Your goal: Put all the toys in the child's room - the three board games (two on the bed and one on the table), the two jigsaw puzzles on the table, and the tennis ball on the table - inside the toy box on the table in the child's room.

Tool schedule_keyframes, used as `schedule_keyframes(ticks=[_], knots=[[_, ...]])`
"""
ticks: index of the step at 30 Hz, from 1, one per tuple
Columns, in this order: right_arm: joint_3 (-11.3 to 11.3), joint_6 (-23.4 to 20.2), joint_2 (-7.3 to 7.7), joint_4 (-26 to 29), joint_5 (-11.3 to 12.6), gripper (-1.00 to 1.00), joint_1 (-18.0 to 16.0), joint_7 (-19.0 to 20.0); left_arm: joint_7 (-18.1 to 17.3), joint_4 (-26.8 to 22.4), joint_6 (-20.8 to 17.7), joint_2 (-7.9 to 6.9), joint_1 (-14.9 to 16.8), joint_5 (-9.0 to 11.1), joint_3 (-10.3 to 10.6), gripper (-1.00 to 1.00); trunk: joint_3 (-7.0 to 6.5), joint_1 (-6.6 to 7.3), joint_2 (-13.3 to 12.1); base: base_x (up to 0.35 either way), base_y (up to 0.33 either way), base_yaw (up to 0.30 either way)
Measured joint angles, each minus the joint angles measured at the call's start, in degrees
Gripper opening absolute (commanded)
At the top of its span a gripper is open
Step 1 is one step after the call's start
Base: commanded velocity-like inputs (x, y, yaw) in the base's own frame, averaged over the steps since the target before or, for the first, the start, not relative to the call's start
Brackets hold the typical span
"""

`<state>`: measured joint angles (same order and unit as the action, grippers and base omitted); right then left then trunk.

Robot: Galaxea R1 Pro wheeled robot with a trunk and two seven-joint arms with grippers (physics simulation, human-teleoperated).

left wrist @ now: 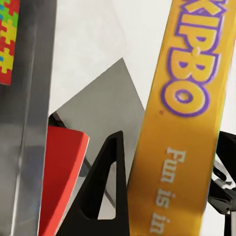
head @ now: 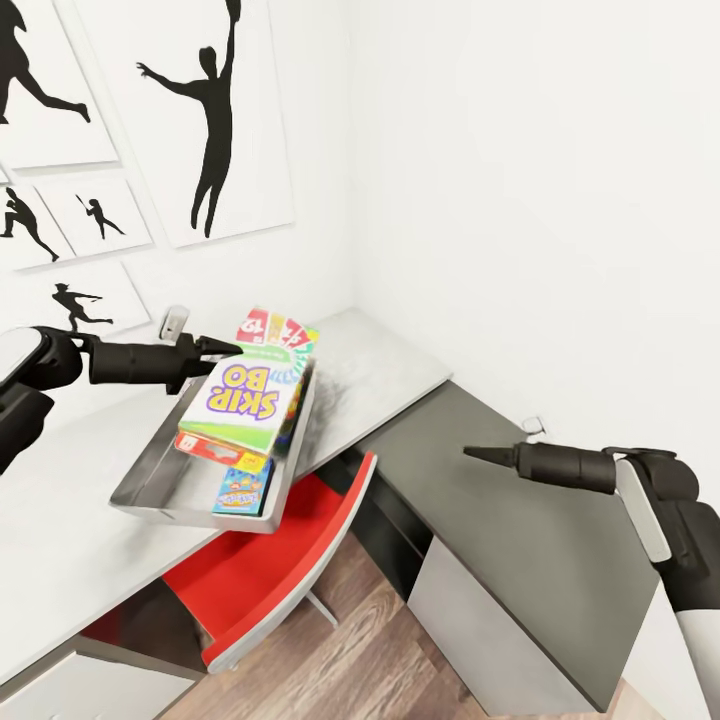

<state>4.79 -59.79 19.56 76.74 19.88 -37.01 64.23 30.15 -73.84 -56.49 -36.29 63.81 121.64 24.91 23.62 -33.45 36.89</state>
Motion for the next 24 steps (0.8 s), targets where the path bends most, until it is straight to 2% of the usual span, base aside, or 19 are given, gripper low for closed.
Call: schedule_keyframes(ticks=[6, 10, 13, 18, 24], knots=[[0.12, 0.0, -0.31, 0.04, -0.46, 1.0, 0.22, -0.26, -0.19, -0.31, 0.19, -0.23, -1.36, -1.03, -1.63, -1.0, 0.0, 0.01, 0.0, 0.083, 0.154, 0.0], [0.01, 0.0, -0.47, 0.05, -0.74, 1.0, 0.28, -0.49, -0.29, -0.42, 0.23, -0.42, -2.45, -1.31, -3.9, -1.0, 0.0, 0.01, 0.0, 0.132, 0.222, 0.0], [0.0, 0.0, -0.52, 0.01, -0.84, 1.0, 0.3, -1.7, -0.3, -0.46, 0.21, -0.5, -3.33, -1.54, -5.79, -1.0, 0.0, 0.01, 0.0, 0.107, 0.167, 0.0], [0.0, -0.01, -0.59, -0.06, -0.78, 1.0, 0.31, -4.58, -0.29, -0.38, 0.25, -0.72, -4.06, -1.58, -7.7, -1.0, 0.0, 0.0, 0.0, 0.053, 0.083, -0.009], [-0.11, -0.02, -0.73, -0.1, -0.76, 1.0, 0.33, -6.42, -0.22, -0.19, 0.24, -1.86, -4.74, -1.68, -8.64, -1.0, 0.0, 0.0, 0.0, 0.02, 0.031, -0.097]])
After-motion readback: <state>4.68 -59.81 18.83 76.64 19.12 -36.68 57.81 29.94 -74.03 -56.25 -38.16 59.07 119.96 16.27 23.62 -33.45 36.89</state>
